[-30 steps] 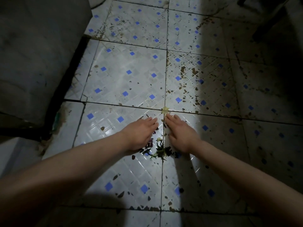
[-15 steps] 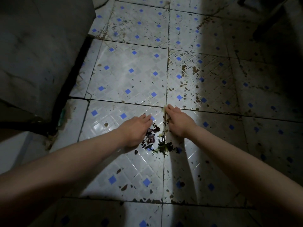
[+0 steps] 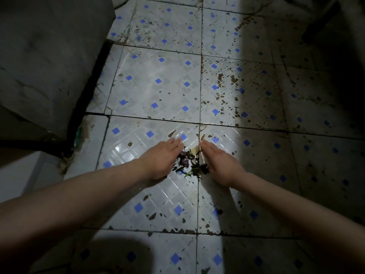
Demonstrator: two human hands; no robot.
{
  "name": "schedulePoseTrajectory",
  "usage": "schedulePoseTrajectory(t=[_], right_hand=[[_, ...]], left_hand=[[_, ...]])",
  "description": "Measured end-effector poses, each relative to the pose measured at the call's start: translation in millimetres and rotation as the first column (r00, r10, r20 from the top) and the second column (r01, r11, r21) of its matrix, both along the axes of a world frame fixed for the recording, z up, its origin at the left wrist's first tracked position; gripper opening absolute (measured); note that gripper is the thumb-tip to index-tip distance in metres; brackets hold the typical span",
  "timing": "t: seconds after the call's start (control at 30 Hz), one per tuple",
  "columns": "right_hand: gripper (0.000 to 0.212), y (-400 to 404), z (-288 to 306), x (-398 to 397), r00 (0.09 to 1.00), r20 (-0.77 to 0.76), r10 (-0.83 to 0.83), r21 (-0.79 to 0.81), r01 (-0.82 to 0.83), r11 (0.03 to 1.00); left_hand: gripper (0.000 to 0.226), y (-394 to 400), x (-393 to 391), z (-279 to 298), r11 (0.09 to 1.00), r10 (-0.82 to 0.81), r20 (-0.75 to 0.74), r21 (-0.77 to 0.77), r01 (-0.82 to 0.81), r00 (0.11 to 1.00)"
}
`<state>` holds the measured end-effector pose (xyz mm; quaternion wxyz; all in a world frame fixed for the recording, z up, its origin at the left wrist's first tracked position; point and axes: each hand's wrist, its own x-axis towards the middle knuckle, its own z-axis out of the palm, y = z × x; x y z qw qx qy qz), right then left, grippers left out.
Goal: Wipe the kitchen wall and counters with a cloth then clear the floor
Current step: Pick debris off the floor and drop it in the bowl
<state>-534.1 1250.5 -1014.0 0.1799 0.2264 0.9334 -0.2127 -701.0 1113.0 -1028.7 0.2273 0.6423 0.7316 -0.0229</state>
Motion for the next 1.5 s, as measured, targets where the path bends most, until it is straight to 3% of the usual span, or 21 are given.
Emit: schedulePoseTrajectory(t=[0.23,0.4,0.53,0.63,0.77,0.93,1.1,1.2,1.3,1.5], right_hand=[[0.076,8.3,-0.6,-17.9,0.993,0.112,-0.032,-0.021,0.035,0.999],[0.064,-17.4,-1.5,-3.7,0.999,-0.005,0.044,-0.09,-0.044,0.995],[0.05,-20.6,1.0,0.7,0.994,-0.097,-0.059,-0.084,0.051,0.995],[0.04,-12.3,0.6,-2.8,0.99,-0.068,-0.125,-0.001,0.125,0.992],[0.064,-19.0,-7.6,1.8,0.991,0.107,-0.079,0.048,0.074,0.996],[0.072,-29.1,-4.0,7.0,0.998,0.049,0.038,0.045,-0.04,0.998],[0.056,-19.4,0.3,19.6,0.992,-0.079,-0.098,0.14,0.108,0.984],[0.041,-23.7,-1.8,26.0,0.982,-0.043,-0.186,0.06,0.188,0.98],[0.033,-28.1,-5.0,24.2,0.961,-0.07,-0.268,-0.021,0.267,0.963],[0.028,-28.5,-11.4,14.8,0.901,-0.16,-0.404,-0.131,0.386,0.913]], left_hand=[[0.058,-7.0,-2.5,-1.7,0.998,-0.034,-0.019,-0.046,0.033,0.999],[0.057,-16.4,12.2,1.1,0.998,-0.065,0.054,-0.024,0.066,0.996],[0.056,-25.6,6.4,-0.9,1.0,-0.011,0.051,0.007,0.011,0.999],[0.057,-31.8,-2.0,-5.7,1.0,0.011,-0.009,-0.014,-0.011,1.0],[0.06,-37.9,3.1,-5.7,0.998,-0.005,-0.071,-0.06,0.0,0.997],[0.068,-32.0,16.5,-3.1,0.996,-0.059,-0.055,-0.069,0.055,0.997],[0.077,-27.9,-0.4,0.9,0.996,-0.04,-0.121,-0.085,0.03,0.992],[0.077,-27.6,-2.7,4.2,0.995,-0.055,-0.132,-0.095,0.042,0.99],[0.068,-27.6,-1.7,3.7,0.999,-0.024,-0.116,0.022,0.026,0.993],[0.054,-19.8,7.8,1.5,0.983,0.165,-0.005,0.088,-0.164,0.986]])
